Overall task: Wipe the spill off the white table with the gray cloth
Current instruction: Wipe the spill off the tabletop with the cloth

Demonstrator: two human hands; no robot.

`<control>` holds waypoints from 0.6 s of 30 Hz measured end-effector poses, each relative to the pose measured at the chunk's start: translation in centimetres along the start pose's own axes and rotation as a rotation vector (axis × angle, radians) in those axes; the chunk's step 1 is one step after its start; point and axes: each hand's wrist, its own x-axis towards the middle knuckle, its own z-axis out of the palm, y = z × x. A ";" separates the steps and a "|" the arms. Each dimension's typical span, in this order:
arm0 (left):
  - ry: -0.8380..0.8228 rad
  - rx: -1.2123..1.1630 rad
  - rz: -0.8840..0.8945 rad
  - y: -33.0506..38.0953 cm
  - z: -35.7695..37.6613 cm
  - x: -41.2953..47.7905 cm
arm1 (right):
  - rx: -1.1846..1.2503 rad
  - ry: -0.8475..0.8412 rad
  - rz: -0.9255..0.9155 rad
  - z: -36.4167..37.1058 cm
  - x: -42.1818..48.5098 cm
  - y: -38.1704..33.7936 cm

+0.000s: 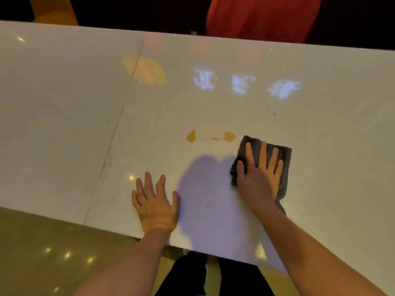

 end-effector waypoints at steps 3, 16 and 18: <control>0.014 -0.056 0.041 -0.1 -0.6 -0.2 | 0.059 -0.094 -0.434 1.5 -6.8 -3.9; 0.380 -1.239 -0.330 -0.2 -3.6 1.2 | -0.015 -0.396 -1.162 2.1 -9.1 -10.4; 0.384 -1.109 -0.341 -1.8 -3.9 1.4 | -0.028 -0.494 -1.425 2.1 -6.3 -13.4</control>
